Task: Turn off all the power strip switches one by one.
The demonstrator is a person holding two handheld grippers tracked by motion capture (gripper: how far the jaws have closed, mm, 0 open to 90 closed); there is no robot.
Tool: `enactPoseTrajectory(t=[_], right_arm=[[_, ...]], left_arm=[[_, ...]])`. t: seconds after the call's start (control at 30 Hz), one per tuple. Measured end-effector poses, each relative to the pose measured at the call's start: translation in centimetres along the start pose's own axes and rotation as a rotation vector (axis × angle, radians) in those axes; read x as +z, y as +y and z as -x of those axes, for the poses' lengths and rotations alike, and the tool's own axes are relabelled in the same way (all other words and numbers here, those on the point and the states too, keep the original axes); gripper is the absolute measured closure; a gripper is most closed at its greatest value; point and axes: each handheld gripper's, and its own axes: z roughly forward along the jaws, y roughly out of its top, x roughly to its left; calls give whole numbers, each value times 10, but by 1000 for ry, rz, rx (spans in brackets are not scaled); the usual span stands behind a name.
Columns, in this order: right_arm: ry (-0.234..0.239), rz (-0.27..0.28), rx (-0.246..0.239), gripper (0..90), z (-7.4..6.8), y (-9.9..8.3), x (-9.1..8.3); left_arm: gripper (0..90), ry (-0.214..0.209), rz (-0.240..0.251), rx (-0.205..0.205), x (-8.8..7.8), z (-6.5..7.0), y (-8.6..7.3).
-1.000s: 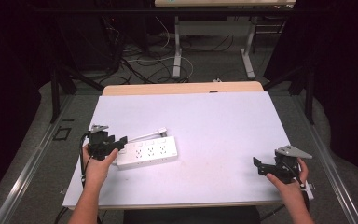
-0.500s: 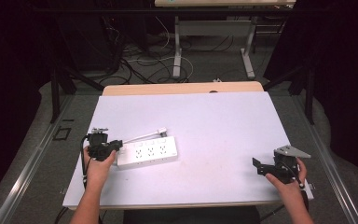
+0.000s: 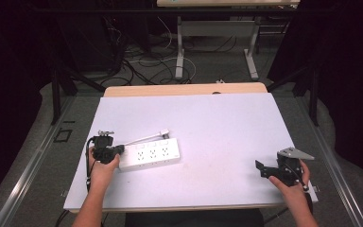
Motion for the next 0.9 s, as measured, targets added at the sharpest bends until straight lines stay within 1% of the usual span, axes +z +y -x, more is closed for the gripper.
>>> enactPoseTrajectory(t=[0.03, 0.07, 0.1, 0.13, 0.17, 0.2, 0.3, 0.33, 0.37, 0.4, 0.47, 0.5, 0.53, 0.57, 0.6, 0.67, 0.73, 0.8, 0.9], right_arm=[[8, -7, 1, 65, 0, 0, -1], [8, -7, 1, 65, 0, 0, -1], [4, -4, 1, 65, 0, 0, 0], [2, -2, -7, 65, 1, 0, 0], [2, -2, -7, 65, 1, 0, 0], [4, -7, -7, 65, 1, 0, 0], [1, -3, -3, 65, 0, 0, 0], [3, -4, -2, 65, 0, 0, 0], [3, -4, -2, 65, 0, 0, 0], [-2, 11, -1, 65, 0, 0, 1], [-2, 11, -1, 65, 0, 0, 1], [-2, 11, -1, 65, 0, 0, 1], [-1, 11, 3, 65, 0, 0, 1], [9, -10, 3, 65, 1, 1, -2], [9, -10, 3, 65, 1, 1, -2], [6, -7, 0, 65, 1, 1, -2], [7, -7, 2, 65, 1, 1, -1], [7, -7, -3, 65, 2, 1, -1], [7, -7, -4, 65, 2, 1, -1]], left_arm=[[900, 15, 0, 11, 0, 2, 0], [900, 15, 0, 11, 0, 2, 0], [900, 24, -8, 28, 1, 3, 0], [900, 31, -4, 30, 1, 5, -1], [900, 33, -15, 33, 1, 5, 0], [900, 38, -9, 31, 1, 5, 0], [900, 38, -17, 39, 1, 5, 0], [900, 36, -29, 37, 1, 5, 1], [900, 38, -23, 39, 2, 5, 1], [900, 44, -34, 44, 2, 6, 1], [900, 49, -30, 48, 3, 6, 1], [900, 47, -33, 46, 2, 6, 1], [900, 49, -21, 44, 2, 6, 0], [900, 47, -19, 42, 2, 6, -1], [900, 47, -8, 35, 2, 6, -1], [900, 33, 10, 16, -1, 4, -3], [900, 28, 11, 12, -1, 4, -3], [900, 31, 23, 9, 0, 4, -4], [900, 16, 20, -1, -1, 2, -3]])
